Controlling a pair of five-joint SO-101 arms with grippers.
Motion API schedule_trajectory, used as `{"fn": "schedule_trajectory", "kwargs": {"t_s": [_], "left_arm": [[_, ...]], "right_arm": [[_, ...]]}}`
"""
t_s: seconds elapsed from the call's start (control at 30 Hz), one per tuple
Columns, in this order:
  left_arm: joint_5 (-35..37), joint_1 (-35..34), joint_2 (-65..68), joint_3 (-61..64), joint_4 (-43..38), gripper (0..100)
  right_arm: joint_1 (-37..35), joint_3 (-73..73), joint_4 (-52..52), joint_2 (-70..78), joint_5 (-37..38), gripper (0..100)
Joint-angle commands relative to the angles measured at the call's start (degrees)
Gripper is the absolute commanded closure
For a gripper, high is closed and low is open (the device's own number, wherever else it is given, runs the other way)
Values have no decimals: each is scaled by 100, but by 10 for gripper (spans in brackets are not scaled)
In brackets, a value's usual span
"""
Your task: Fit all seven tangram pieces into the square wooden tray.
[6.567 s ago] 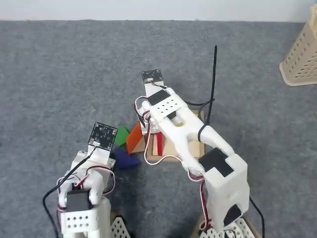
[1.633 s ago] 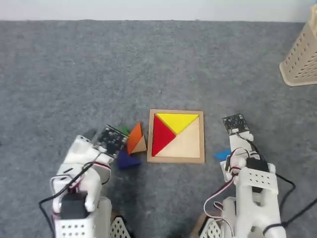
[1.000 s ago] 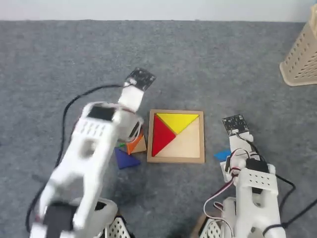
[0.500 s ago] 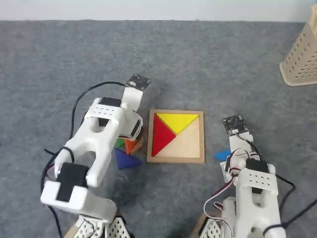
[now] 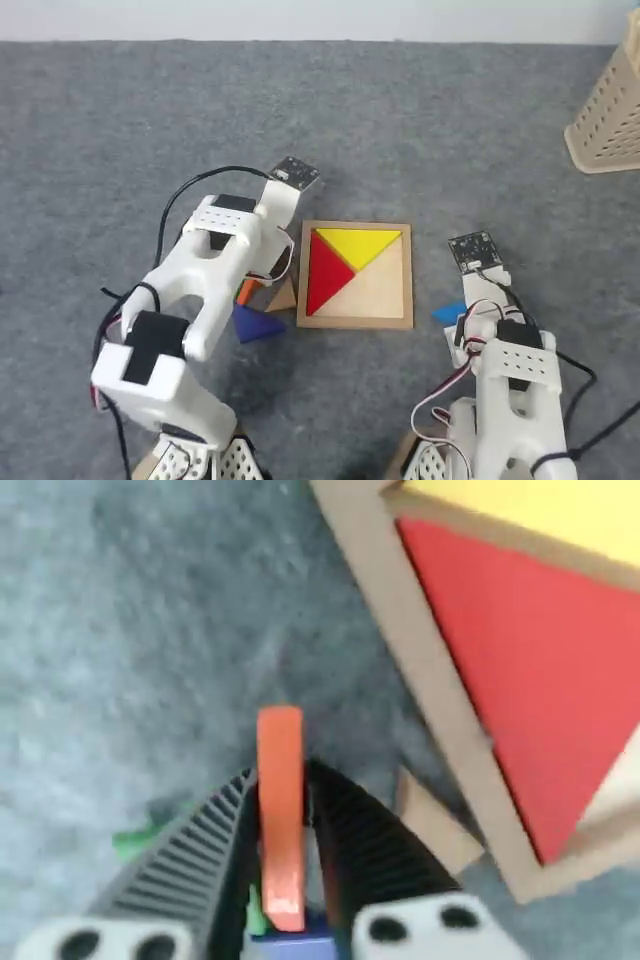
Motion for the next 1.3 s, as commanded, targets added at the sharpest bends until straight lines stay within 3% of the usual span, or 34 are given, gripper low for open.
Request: {"fn": "schedule_trajectory", "kwargs": {"t_s": [0.0, 0.1, 0.23, 0.4, 0.53, 0.8, 1.27], "left_arm": [[-62, -44, 9, -382, 70, 991], [-44, 79, 9, -919, 598, 991], [-44, 782, -185, -1393, 1292, 991], [-88, 2004, -1116, -1165, 1591, 991], [-615, 2541, -1336, -892, 1574, 991], [-1389, 2831, -1336, -295, 853, 990], [-1442, 2936, -1336, -101, 642, 987]], "right_arm": [[57, -26, -145, -171, 105, 990], [57, -26, -171, -171, 88, 989], [57, -26, -171, -171, 70, 989], [57, -18, -171, -171, 70, 989], [57, -18, -171, -171, 70, 989], [57, -18, -171, -171, 79, 989], [57, -18, -163, -171, 97, 989]]}}
